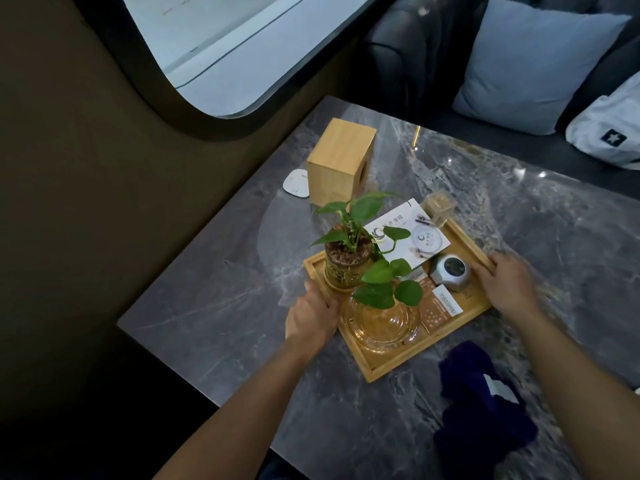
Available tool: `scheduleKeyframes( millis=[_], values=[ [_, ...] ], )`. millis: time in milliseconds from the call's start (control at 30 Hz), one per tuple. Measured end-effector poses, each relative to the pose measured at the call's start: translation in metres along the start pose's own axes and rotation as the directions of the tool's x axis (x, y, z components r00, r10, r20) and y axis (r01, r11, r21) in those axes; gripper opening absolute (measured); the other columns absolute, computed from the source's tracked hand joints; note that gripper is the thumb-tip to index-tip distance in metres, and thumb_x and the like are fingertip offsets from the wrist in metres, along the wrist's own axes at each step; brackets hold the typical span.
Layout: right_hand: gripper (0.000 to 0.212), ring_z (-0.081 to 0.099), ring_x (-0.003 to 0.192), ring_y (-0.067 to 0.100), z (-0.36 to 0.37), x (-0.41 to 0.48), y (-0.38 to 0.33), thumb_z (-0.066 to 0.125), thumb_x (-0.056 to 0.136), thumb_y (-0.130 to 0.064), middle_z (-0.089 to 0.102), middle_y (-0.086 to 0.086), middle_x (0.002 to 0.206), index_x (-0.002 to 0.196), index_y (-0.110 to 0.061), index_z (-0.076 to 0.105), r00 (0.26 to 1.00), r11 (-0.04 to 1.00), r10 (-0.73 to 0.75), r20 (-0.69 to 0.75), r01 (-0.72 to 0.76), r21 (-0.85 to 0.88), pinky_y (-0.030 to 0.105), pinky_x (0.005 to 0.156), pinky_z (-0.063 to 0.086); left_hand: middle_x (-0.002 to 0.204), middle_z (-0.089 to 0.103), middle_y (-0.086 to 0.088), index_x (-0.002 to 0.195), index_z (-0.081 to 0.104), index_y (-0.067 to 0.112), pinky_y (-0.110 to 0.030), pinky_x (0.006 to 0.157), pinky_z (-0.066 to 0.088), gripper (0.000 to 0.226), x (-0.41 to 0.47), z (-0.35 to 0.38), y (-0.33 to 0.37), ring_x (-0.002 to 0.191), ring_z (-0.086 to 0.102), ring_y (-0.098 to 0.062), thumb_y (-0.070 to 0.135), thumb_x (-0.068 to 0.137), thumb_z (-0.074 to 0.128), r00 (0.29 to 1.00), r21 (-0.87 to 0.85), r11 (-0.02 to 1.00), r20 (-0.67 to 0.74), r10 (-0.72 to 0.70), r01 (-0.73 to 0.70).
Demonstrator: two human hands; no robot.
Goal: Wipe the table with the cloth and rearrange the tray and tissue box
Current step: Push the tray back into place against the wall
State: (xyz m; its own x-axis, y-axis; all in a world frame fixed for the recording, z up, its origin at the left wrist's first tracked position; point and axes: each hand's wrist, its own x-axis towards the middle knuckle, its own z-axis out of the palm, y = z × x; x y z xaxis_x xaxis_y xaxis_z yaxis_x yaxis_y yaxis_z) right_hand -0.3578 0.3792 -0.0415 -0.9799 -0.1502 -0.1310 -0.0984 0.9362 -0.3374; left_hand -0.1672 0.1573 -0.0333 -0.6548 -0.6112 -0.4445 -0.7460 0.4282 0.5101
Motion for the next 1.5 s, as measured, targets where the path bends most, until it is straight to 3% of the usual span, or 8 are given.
scheduleKeyframes(
  millis=[133,367,567,767,1033,1200,1333,1500],
  values=[
    [0.029,0.054,0.095,0.041,0.005,0.01,0.0,0.052,0.089,-0.026,0.061,0.028,0.1,0.089,0.001,0.058,1.0,1.0,-0.002,-0.004,0.002,-0.025,0.047,0.081,0.045,0.102,0.063,-0.028,0.109,0.037,0.005,-0.054,0.073,0.056,0.03,0.0,0.005,0.004,0.083,0.065,-0.046,0.027,0.089,0.042,1.0,-0.063,0.998,-0.005,-0.005,0.005],
    [0.032,0.047,0.112,0.043,0.007,0.013,-0.012,0.043,0.095,-0.016,0.053,0.033,0.118,0.107,0.011,0.052,1.0,0.984,-0.005,0.015,0.008,-0.175,0.047,0.095,0.037,0.136,0.036,-0.035,0.132,0.028,-0.01,-0.038,0.084,0.053,0.04,-0.003,0.01,0.015,0.107,0.061,-0.037,-0.002,0.093,0.027,1.0,0.213,0.977,0.005,0.027,-0.027],
    [0.027,0.045,0.111,0.042,0.01,0.004,-0.01,0.042,0.092,-0.009,0.053,0.033,0.117,0.106,0.013,0.052,0.995,0.988,-0.058,-0.077,0.047,-0.146,0.046,0.098,0.033,0.13,0.048,-0.031,0.132,0.019,-0.016,-0.041,0.088,0.049,0.045,-0.003,0.003,0.004,0.11,0.059,-0.039,0.003,0.094,0.031,0.997,0.233,0.969,0.027,0.072,-0.077],
    [0.022,0.046,0.107,0.04,0.004,-0.012,-0.034,0.047,0.09,-0.007,0.055,0.031,0.109,0.098,0.012,0.053,0.967,0.977,-0.197,-0.16,0.182,-0.109,0.046,0.094,0.034,0.115,0.058,-0.032,0.115,0.035,-0.008,-0.05,0.088,0.044,0.034,-0.024,-0.022,-0.01,0.106,0.056,-0.047,0.017,0.095,0.026,0.995,-0.055,0.997,-0.089,-0.05,0.045],
    [0.024,0.048,0.1,0.04,0.019,-0.032,-0.076,0.046,0.091,-0.011,0.056,0.032,0.103,0.095,0.012,0.053,0.935,0.943,-0.322,-0.149,0.302,-0.141,0.046,0.089,0.035,0.105,0.06,-0.031,0.096,0.034,-0.001,-0.041,0.071,0.04,0.016,-0.048,-0.046,-0.054,0.096,0.058,-0.048,0.013,0.091,0.04,0.98,-0.103,0.992,-0.172,-0.096,0.079],
    [0.022,0.049,0.097,0.042,0.033,-0.049,-0.113,0.047,0.091,-0.009,0.057,0.032,0.099,0.091,0.012,0.054,0.916,0.92,-0.386,-0.105,0.375,-0.11,0.051,0.085,0.039,0.105,0.06,-0.031,0.09,0.031,0.004,-0.047,0.077,0.043,0.014,-0.065,-0.068,-0.081,0.096,0.057,-0.049,0.015,0.093,0.038,0.958,-0.165,0.978,-0.233,-0.168,0.131],
    [0.023,0.05,0.098,0.043,0.045,-0.062,-0.149,0.047,0.091,-0.008,0.057,0.033,0.101,0.095,0.014,0.054,0.89,0.89,-0.451,-0.067,0.442,-0.109,0.051,0.084,0.04,0.1,0.061,-0.029,0.087,0.028,0.005,-0.04,0.067,0.04,0.016,-0.074,-0.078,-0.109,0.089,0.06,-0.048,0.015,0.093,0.04,0.941,-0.123,0.98,-0.283,-0.184,0.154],
    [0.017,0.052,0.088,0.047,0.067,-0.066,-0.19,0.05,0.088,-0.003,0.057,0.035,0.09,0.083,0.013,0.055,0.838,0.835,-0.545,-0.026,0.54,-0.106,0.054,0.076,0.044,0.085,0.059,-0.018,0.083,0.032,0.007,-0.05,0.065,0.055,0.018,-0.082,-0.091,-0.137,0.073,0.063,-0.046,0.019,0.091,0.042,0.907,-0.22,0.944,-0.29,-0.304,0.246]
  ],
)
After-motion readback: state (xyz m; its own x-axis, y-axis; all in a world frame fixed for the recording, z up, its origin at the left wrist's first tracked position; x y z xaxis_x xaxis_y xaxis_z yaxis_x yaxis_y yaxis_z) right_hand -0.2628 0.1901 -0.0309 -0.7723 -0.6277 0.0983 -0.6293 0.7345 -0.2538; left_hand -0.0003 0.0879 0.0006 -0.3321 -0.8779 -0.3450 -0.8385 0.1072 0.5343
